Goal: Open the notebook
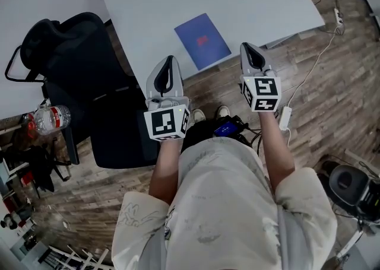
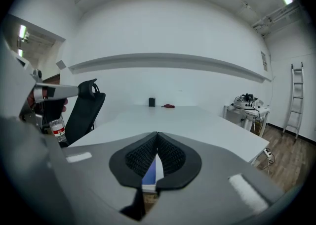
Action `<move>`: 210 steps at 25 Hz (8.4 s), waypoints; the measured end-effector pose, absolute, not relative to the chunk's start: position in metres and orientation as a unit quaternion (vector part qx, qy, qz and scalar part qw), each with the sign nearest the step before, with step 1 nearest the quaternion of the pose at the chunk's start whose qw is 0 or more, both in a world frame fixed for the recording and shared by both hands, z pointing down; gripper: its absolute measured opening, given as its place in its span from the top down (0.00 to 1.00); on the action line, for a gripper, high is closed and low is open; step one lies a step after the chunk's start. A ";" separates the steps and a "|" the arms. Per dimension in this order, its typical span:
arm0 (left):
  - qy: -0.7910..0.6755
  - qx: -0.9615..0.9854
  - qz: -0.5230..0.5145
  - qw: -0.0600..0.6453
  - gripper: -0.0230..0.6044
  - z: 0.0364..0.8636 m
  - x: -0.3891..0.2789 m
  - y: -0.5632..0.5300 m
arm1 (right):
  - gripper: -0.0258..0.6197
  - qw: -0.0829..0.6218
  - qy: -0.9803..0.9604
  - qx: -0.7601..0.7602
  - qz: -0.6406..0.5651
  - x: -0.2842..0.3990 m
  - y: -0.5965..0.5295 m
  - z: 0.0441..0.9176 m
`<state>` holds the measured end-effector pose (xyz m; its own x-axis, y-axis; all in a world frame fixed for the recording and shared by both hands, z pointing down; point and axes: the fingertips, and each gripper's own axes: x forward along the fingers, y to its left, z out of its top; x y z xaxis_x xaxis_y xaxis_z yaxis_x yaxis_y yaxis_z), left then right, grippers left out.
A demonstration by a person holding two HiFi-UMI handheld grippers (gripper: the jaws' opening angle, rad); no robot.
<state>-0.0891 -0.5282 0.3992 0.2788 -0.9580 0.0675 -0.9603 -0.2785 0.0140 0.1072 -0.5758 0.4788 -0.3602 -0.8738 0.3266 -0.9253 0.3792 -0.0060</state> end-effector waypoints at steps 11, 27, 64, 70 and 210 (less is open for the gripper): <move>-0.601 0.799 0.026 0.023 0.94 0.421 -0.067 -0.553 | 0.87 0.219 -0.804 0.524 0.176 0.113 -0.606 0.595; -0.600 0.799 0.031 0.031 0.94 0.440 -0.058 -0.568 | 0.81 0.277 -0.779 0.516 0.224 0.112 -0.614 0.666; -0.597 0.800 0.040 0.039 0.94 0.440 -0.068 -0.569 | 0.94 0.329 -0.756 0.536 0.182 0.101 -0.623 0.669; -0.601 0.798 0.041 0.036 0.94 0.440 -0.074 -0.566 | 0.95 0.321 -0.757 0.540 0.178 0.100 -0.621 0.660; -0.721 0.690 0.051 0.049 0.94 0.439 -0.359 -0.427 | 0.95 0.410 -0.895 0.148 -0.095 -0.322 -0.431 0.646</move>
<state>-0.3586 -0.4271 0.4391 -0.0436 -0.9891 0.1409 -0.9991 0.0430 -0.0071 -0.3222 -0.4310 0.6460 -0.6205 -0.3422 0.7055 -0.1871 0.9384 0.2906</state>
